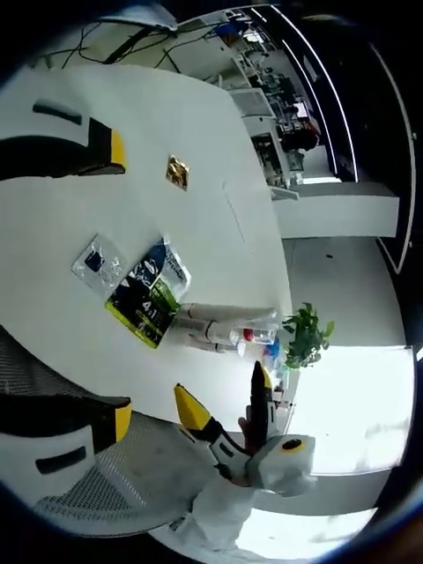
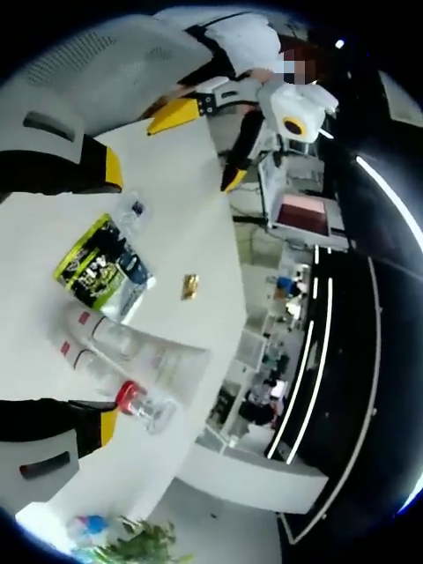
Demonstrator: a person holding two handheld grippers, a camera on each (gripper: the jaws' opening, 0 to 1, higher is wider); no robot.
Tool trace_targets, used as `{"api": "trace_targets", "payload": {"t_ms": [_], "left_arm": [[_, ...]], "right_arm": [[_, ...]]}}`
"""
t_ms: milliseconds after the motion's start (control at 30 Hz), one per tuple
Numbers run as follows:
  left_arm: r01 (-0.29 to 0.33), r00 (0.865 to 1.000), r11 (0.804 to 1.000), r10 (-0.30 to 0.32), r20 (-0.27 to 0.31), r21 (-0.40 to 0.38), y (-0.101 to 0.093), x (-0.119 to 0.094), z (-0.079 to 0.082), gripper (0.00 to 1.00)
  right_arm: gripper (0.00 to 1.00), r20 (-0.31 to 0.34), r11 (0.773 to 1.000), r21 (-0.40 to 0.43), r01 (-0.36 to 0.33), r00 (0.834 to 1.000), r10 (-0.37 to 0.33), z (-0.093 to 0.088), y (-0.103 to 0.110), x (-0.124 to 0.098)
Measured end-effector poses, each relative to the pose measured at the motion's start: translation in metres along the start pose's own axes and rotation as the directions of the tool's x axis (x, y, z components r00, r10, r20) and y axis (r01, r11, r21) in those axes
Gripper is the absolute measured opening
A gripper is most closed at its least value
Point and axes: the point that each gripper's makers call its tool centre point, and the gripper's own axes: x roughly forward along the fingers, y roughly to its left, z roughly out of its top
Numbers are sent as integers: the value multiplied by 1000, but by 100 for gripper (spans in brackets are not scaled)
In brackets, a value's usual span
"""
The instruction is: Arrange the skincare products in the storage area until every visible bottle or jar stands upright without overlapping.
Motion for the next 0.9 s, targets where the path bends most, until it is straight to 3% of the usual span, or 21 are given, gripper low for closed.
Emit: {"api": "trace_targets", "payload": {"t_ms": [467,900], "left_arm": [[-49,997,998,51,53,-51,-7,-11,24,99],[-118,990,989,124,60,-94,6,-21,16,99]], "right_arm": [[100,-23,998,-2,-60,998,60,7,-7,-22],[100,-25,994,-13,-104,994,104,5,-6,-22]]}}
